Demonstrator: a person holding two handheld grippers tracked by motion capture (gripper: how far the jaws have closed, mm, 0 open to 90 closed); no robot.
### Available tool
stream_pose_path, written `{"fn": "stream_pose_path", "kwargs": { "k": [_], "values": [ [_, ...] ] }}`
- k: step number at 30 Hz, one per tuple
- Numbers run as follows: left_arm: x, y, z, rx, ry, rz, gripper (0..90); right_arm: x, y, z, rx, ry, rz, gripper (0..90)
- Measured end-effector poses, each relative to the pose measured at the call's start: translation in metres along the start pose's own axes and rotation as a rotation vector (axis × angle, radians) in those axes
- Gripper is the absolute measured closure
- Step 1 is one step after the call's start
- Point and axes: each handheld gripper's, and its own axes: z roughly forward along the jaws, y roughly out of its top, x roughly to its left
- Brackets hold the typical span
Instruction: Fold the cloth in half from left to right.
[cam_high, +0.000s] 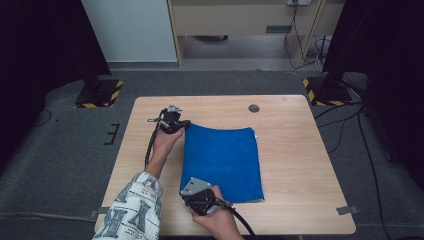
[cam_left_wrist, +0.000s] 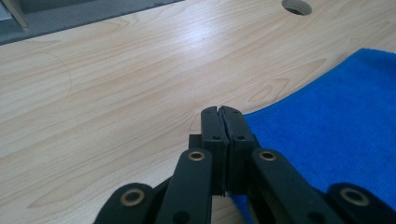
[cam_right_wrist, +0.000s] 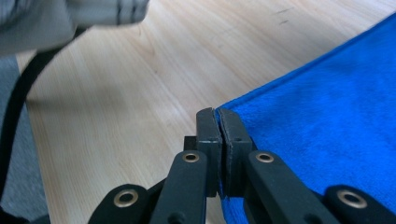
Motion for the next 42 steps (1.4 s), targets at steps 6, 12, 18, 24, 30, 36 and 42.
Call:
{"fn": "stream_pose_path", "kwargs": {
  "k": [6,12,18,24,30,36,42],
  "values": [
    [0.001,0.002,-0.001,0.001,-0.006,0.005,88.7,0.002,0.001,0.002,-0.02,-0.013,0.007,88.5],
    [0.007,0.001,-0.007,-0.001,0.001,0.001,88.7,0.005,0.008,0.0,-0.051,-0.009,0.02,88.5],
    [0.013,0.001,-0.015,0.003,-0.002,0.011,88.7,0.008,0.019,0.0,-0.066,0.003,0.021,88.5],
    [0.024,-0.003,-0.025,0.002,-0.008,-0.001,88.7,0.015,0.031,0.006,-0.088,0.019,0.016,88.6],
    [0.033,-0.003,-0.037,0.007,-0.001,-0.006,88.6,0.017,0.039,0.009,-0.099,0.036,0.032,88.6],
    [0.019,0.003,-0.026,0.024,-0.001,-0.021,88.5,0.0,0.031,-0.001,-0.095,0.027,0.067,88.6],
    [-0.007,0.008,0.003,0.047,-0.008,-0.033,88.3,-0.023,0.008,-0.023,-0.09,0.003,0.11,88.6]
  ]
}}
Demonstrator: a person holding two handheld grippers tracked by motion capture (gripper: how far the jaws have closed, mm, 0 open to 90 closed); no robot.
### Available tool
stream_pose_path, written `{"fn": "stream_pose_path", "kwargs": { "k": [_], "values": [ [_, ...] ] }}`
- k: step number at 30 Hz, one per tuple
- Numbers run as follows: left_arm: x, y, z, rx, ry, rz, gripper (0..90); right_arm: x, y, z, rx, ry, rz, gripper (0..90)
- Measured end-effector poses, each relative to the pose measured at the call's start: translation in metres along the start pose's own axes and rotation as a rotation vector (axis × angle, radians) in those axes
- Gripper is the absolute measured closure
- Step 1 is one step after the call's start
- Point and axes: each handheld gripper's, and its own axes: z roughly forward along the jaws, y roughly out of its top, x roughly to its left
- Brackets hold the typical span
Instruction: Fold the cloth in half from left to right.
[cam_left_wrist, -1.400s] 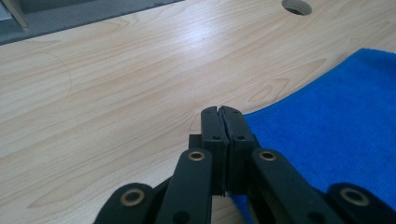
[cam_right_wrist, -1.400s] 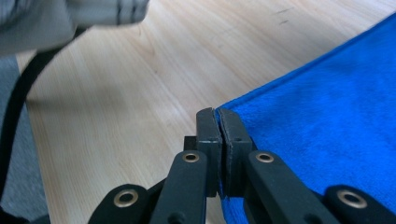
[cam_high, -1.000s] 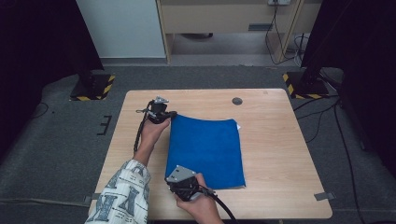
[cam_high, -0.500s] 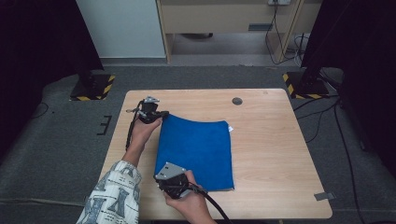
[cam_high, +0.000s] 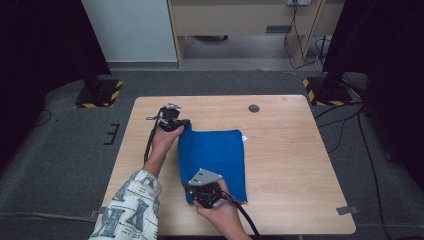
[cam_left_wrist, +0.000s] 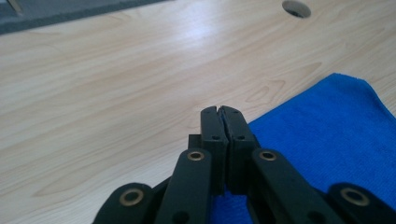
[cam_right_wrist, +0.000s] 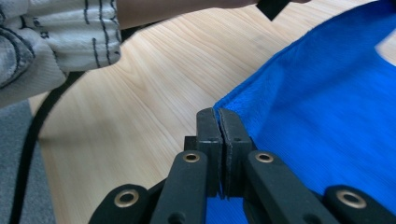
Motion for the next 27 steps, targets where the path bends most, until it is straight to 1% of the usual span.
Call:
{"fn": "stream_pose_path", "kwargs": {
  "k": [1,5,8,11,12,13,15,16,18,23,27],
  "values": [
    [-0.005,0.001,0.005,0.001,-0.003,-0.003,88.3,-0.004,-0.003,-0.005,0.002,-0.005,0.008,88.5],
    [-0.024,0.008,0.02,0.0,-0.008,0.009,88.2,-0.018,-0.016,-0.021,0.005,-0.023,0.024,88.6],
    [-0.038,0.014,0.029,-0.001,-0.009,0.02,88.2,-0.026,-0.024,-0.033,0.006,-0.035,0.032,88.5],
    [-0.051,0.018,0.037,-0.015,-0.016,0.018,88.3,-0.032,-0.032,-0.042,0.01,-0.045,0.04,88.6],
    [-0.051,0.018,0.037,-0.015,-0.016,0.018,88.2,-0.034,-0.036,-0.046,0.012,-0.05,0.042,88.5],
    [-0.058,0.02,0.041,-0.012,-0.02,0.026,88.2,-0.036,-0.038,-0.048,0.015,-0.055,0.044,88.6],
    [-0.066,0.02,0.047,-0.009,-0.026,0.028,88.2,-0.038,-0.042,-0.053,0.021,-0.059,0.045,88.5],
    [-0.066,0.02,0.047,-0.009,-0.026,0.028,88.2,-0.038,-0.042,-0.053,0.021,-0.059,0.045,88.5],
    [-0.071,0.021,0.053,-0.006,-0.024,0.033,88.2,-0.042,-0.046,-0.058,0.023,-0.065,0.05,88.6],
    [-0.08,0.02,0.063,-0.001,-0.031,0.024,88.2,-0.049,-0.053,-0.064,0.044,-0.07,0.056,88.5],
    [-0.085,0.022,0.066,-0.012,-0.035,0.024,88.2,-0.052,-0.056,-0.067,0.042,-0.076,0.064,88.5]
  ]
}}
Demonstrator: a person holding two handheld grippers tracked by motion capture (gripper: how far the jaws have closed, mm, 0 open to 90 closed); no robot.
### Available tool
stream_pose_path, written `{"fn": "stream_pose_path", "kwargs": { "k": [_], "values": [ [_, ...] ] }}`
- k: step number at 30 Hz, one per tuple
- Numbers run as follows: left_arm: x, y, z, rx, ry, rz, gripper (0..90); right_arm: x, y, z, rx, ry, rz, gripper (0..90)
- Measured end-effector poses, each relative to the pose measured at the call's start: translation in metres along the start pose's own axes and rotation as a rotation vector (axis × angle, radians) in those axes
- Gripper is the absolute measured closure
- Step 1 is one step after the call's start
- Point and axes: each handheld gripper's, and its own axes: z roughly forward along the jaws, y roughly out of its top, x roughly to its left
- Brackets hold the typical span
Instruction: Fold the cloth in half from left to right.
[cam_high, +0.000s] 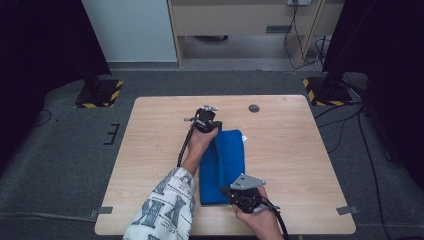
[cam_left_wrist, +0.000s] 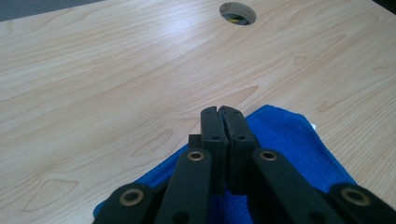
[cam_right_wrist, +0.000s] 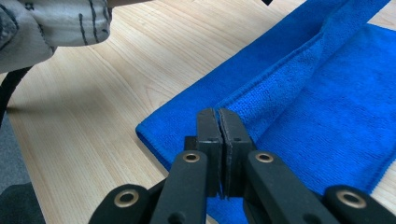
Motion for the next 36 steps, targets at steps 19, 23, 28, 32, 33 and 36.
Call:
{"fn": "stream_pose_path", "kwargs": {
  "k": [19,23,28,32,33,36],
  "values": [
    [-0.024,0.011,0.015,0.011,-0.01,0.009,88.3,-0.011,-0.016,-0.016,0.035,-0.026,-0.001,88.5],
    [-0.027,0.009,0.021,0.029,-0.01,0.016,88.3,-0.013,-0.019,-0.019,0.034,-0.022,0.008,88.5],
    [-0.028,0.007,0.025,0.041,-0.007,0.017,88.1,-0.015,-0.019,-0.02,0.04,-0.018,0.019,88.4],
    [-0.028,0.006,0.027,0.039,0.004,0.016,74.2,-0.019,-0.022,-0.018,0.058,-0.02,0.024,82.6],
    [-0.028,0.007,0.027,0.034,0.005,0.009,64.5,-0.021,-0.023,-0.018,0.055,-0.034,0.024,77.9],
    [-0.025,0.007,0.024,0.016,-0.022,-0.002,46.5,-0.027,-0.024,-0.019,0.052,-0.062,0.05,60.4]
  ]
}}
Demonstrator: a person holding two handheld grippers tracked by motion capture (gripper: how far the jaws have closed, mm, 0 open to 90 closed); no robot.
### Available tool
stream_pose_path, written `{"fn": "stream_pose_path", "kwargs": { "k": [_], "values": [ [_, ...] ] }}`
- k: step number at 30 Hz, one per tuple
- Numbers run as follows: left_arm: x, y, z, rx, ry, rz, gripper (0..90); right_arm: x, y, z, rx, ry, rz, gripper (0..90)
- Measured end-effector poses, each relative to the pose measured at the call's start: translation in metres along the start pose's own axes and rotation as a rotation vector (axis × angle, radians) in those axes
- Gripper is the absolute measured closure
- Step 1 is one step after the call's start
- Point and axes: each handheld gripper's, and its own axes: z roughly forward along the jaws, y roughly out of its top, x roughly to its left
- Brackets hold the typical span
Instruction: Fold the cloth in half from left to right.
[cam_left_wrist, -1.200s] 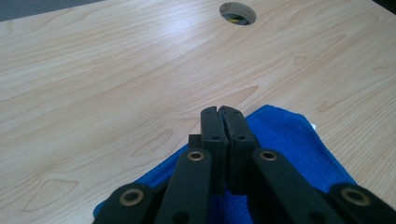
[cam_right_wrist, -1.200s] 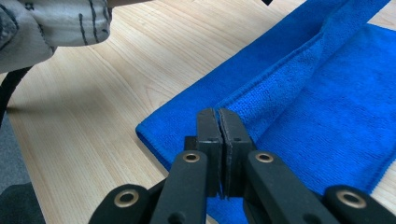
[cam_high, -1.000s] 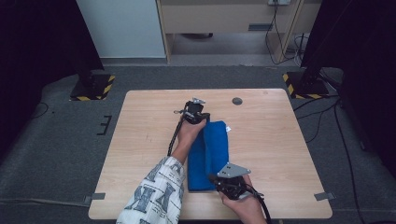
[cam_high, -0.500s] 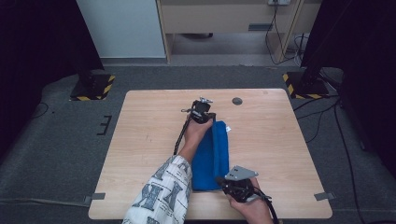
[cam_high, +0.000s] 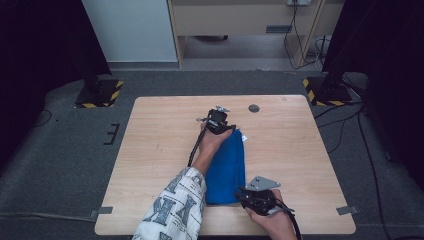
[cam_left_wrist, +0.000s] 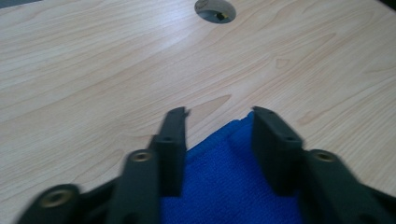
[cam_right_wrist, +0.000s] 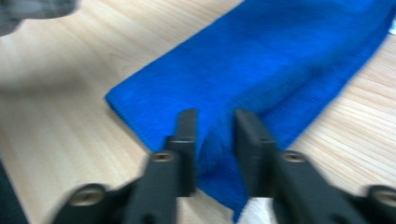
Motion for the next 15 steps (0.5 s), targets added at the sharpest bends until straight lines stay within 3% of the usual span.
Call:
{"fn": "stream_pose_path", "kwargs": {
  "k": [2,5,10,15],
  "values": [
    [0.001,0.0,-0.004,-0.004,-0.016,-0.003,37.6,-0.004,-0.001,0.0,0.003,-0.011,0.012,53.1],
    [0.002,0.0,-0.013,-0.033,-0.039,-0.007,31.0,-0.009,-0.002,0.002,-0.001,-0.026,0.017,39.3],
    [0.002,-0.003,-0.027,-0.036,-0.056,0.021,23.2,-0.016,0.0,0.006,-0.014,-0.037,0.026,23.5],
    [0.003,-0.007,-0.04,-0.033,-0.06,0.045,16.9,-0.024,0.002,0.011,-0.03,-0.056,0.047,14.9]
  ]
}}
